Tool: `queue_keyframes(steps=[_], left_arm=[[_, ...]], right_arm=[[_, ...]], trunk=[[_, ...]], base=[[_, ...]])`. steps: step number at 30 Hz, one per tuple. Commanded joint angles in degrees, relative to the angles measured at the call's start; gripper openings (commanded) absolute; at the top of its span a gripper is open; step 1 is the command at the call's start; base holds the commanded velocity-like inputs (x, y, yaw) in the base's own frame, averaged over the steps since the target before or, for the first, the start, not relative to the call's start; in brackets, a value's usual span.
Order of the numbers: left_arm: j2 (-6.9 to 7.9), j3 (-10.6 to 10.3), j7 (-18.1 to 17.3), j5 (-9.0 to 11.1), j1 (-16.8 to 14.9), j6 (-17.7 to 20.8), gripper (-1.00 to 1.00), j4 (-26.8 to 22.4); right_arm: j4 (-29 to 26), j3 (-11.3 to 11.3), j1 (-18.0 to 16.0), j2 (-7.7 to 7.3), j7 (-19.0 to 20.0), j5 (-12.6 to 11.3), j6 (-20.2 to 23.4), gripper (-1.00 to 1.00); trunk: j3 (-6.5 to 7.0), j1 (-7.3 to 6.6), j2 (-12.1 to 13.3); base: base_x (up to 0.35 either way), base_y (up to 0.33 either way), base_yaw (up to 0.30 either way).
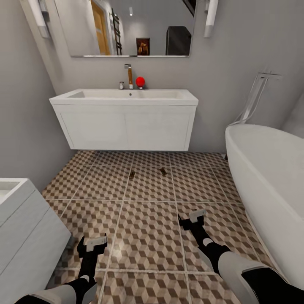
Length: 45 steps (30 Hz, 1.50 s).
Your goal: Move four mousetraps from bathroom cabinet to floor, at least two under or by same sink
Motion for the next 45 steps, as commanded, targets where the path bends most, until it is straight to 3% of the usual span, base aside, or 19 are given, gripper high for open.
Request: queue_keyframes(steps=[1,45], left_arm=[[-0.05,-0.5,0.06,0.48,-0.08,-0.29,1.0,0.22],[-0.46,-0.56,0.09,0.48,0.3,-0.15,1.0,0.31]], right_arm=[[0.07,0.05,-0.03,0.01,-0.4,0.58,-0.11,1.0],[0.07,0.1,0.0,0.37,-0.48,0.6,-0.11,1.0]], trunk=[[0.14,-0.24,0.4],[8.04,-9.9,18.04]], base=[[0.0,0.0,0.0],[0.0,0.0,0.0]])
